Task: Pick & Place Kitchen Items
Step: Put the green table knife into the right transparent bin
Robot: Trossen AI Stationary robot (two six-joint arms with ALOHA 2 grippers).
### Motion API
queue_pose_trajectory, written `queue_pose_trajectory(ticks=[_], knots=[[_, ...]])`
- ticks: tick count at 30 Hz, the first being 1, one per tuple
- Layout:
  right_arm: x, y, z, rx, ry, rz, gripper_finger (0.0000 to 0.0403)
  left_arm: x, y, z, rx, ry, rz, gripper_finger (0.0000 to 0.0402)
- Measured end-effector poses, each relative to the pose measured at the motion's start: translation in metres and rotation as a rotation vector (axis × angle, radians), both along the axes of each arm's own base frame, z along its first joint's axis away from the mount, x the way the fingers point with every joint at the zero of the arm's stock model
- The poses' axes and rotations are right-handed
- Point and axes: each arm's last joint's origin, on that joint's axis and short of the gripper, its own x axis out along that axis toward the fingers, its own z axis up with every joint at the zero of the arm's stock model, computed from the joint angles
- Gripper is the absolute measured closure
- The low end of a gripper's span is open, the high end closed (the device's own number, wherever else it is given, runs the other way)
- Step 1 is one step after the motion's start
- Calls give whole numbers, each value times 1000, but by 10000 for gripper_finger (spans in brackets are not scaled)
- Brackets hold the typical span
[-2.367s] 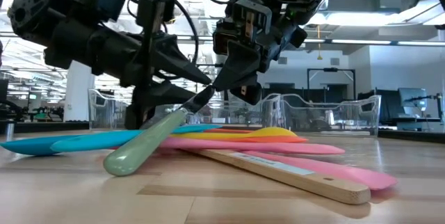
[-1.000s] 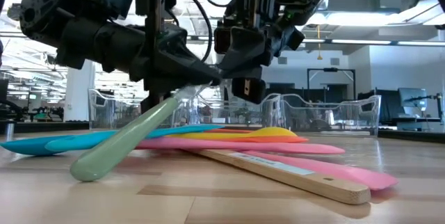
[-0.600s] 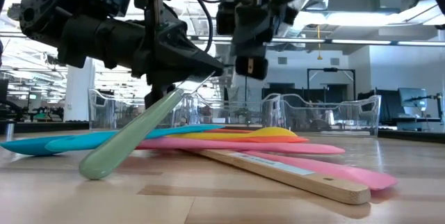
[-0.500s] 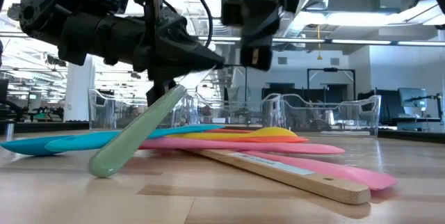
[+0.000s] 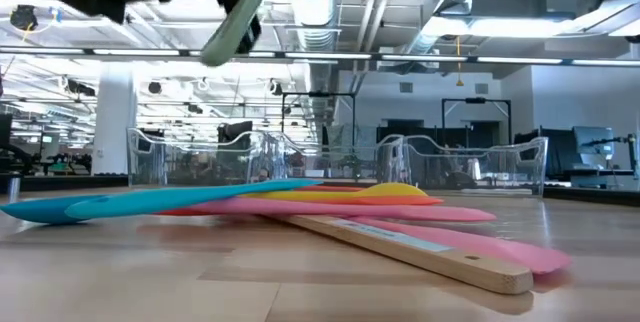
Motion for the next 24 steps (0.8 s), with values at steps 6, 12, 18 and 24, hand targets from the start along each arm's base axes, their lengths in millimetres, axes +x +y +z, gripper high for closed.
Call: queue_pose_trajectory(ticks=[6, 12, 18, 24], knots=[[-12, 32, 15, -125, -115, 5, 402, -16, 7, 26, 218, -86, 62, 401], [-10, 49, -14, -246, -62, -57, 402, -29, 10, 40, 345, -122, 92, 401], [-38, 46, -69, -189, -73, -65, 402, -32, 8, 37, 411, -52, 154, 401], [-69, 37, -109, -147, -424, -96, 403, -30, 10, 34, 440, -36, 177, 401]])
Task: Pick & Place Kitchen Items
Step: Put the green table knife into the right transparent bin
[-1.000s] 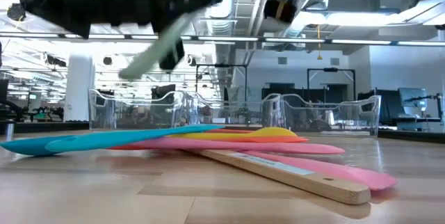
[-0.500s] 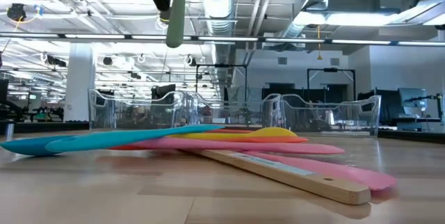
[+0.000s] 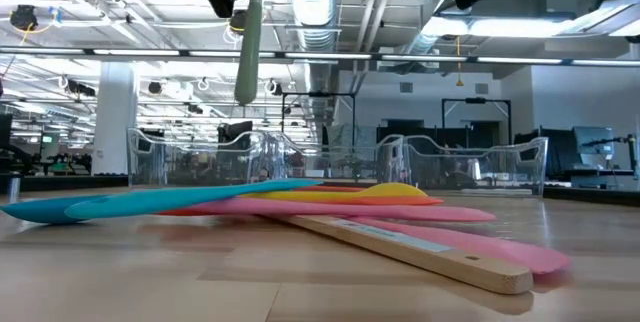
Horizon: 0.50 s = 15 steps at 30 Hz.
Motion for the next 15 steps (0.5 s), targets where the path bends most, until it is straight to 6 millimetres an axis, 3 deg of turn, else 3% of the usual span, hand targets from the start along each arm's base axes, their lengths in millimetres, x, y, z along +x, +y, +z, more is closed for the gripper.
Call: queue_pose_trajectory(ticks=[6, 11, 15], knots=[[-18, -15, -40, -9, -284, -96, 403, 1, 8, 7, 59, -76, 74, 401], [-23, -31, -75, -2, -233, -225, 403, 4, 28, 9, 85, -87, 122, 401], [-20, -39, -90, 77, -164, -299, 403, 5, 46, 13, 91, -130, 80, 401]])
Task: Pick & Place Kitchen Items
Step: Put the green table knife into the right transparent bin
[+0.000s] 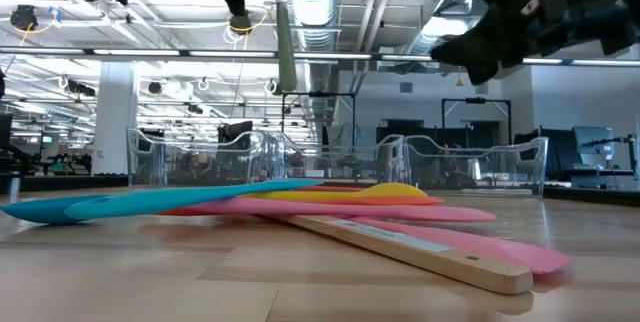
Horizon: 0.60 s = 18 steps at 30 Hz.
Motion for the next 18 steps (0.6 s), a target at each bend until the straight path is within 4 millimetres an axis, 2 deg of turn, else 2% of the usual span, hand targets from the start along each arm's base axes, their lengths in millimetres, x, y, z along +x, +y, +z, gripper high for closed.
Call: queue_pose_trajectory(ticks=[4, 10, 14, 18], knots=[[8, -4, -8, 23, 17, -29, 403, 0, 12, 1, 29, -14, -7, 401], [23, -12, -6, 11, -133, -60, 403, 7, 18, -2, 62, -60, -43, 401], [30, -17, -7, -53, -188, -72, 403, 20, 19, -12, 61, -57, -42, 401], [32, -20, -11, -57, -189, -87, 403, 40, 19, -11, 67, -50, -87, 401]])
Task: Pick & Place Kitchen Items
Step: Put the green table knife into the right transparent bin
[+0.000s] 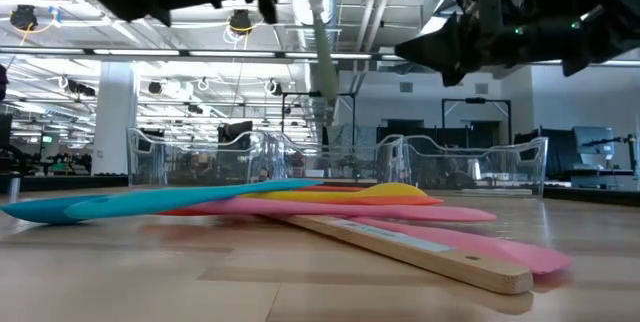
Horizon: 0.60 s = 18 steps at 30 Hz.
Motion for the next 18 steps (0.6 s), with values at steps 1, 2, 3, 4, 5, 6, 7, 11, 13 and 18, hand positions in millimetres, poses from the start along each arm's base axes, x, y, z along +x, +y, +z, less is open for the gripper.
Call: queue_pose_trajectory(ticks=[1, 2, 3, 4, 5, 6, 7, 11, 13, 18], knots=[[0, 0, -1, 0, 4, -2, 403, 4, 0, 0, 6, 3, -28, 401], [0, 0, -1, 4, 10, -1, 403, 8, 0, 1, 12, 7, -56, 401], [0, 0, -2, 6, 14, -1, 403, 10, 1, 2, 16, 4, -81, 401], [0, 0, -2, 6, 15, -1, 403, 12, 1, 5, 17, -5, -98, 401], [0, 0, -2, 6, 14, 1, 403, 13, 1, 7, 16, -11, -103, 401], [0, 1, -2, 6, 14, 3, 403, 13, 2, 8, 17, -15, -102, 401], [0, 1, -2, 5, 14, 5, 403, 14, 2, 8, 21, -17, -101, 401], [0, 2, -2, 1, 14, 9, 403, 14, 2, 8, 45, -16, -90, 401], [0, 2, -2, 0, 14, 9, 403, 14, 2, 7, 45, -9, -73, 401], [0, 1, -1, 0, 6, 2, 403, 14, 3, 7, 39, -9, -36, 401]])
